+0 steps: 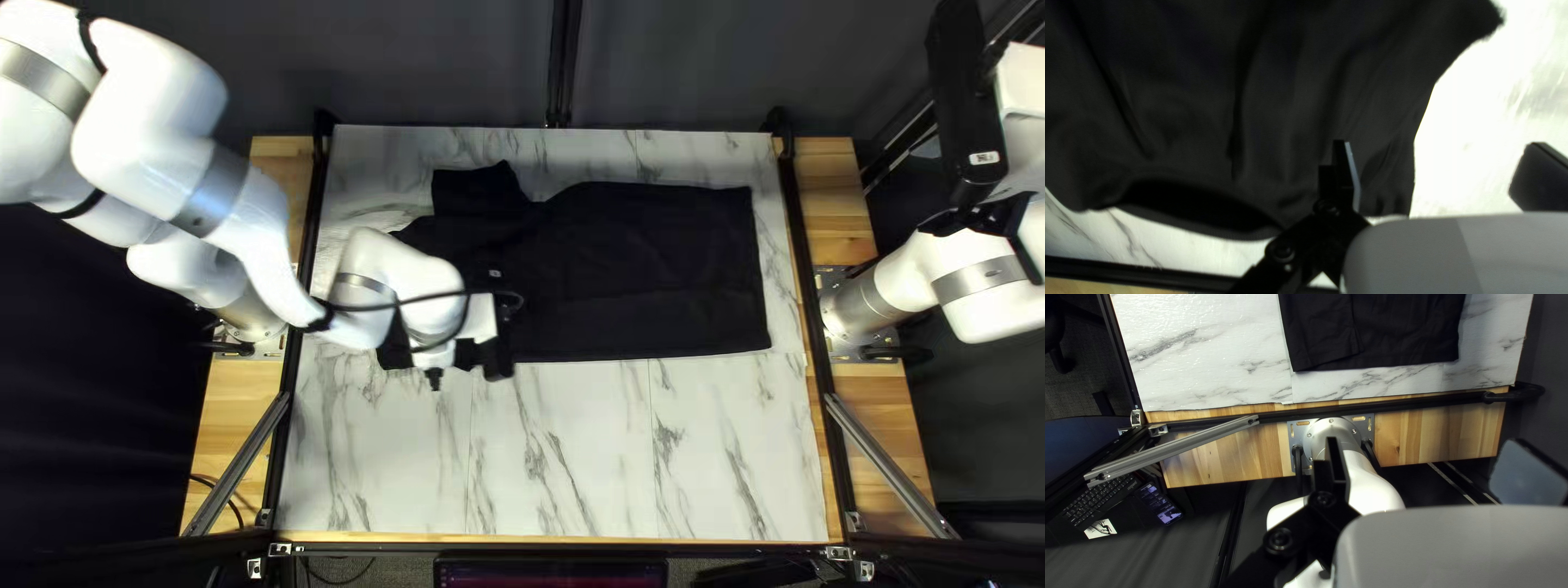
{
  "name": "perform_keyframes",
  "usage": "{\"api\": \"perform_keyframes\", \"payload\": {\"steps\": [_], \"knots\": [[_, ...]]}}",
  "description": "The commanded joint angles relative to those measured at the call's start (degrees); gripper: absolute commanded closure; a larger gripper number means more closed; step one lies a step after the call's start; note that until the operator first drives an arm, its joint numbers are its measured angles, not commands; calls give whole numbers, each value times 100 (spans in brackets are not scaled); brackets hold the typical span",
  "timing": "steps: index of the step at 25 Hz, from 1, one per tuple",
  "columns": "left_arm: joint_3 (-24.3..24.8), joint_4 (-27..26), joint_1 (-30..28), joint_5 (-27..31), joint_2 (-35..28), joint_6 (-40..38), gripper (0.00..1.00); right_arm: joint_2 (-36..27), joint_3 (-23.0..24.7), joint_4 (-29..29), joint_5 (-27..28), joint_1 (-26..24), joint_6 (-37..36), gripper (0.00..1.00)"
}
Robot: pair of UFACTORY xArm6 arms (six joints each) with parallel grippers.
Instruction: Fold t-shirt
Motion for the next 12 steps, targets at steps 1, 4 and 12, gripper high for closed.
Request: {"api": "perform_keyframes", "payload": {"steps": [1,4,12], "knots": [[-289,384,-238,-235,562,-702,0,0,0,0,0,0,0,0],[-307,493,-324,-357,719,-997,0,0,0,0,0,0,0,0],[-328,499,-152,-440,777,-884,100,0,0,0,0,0,0,0]]}}
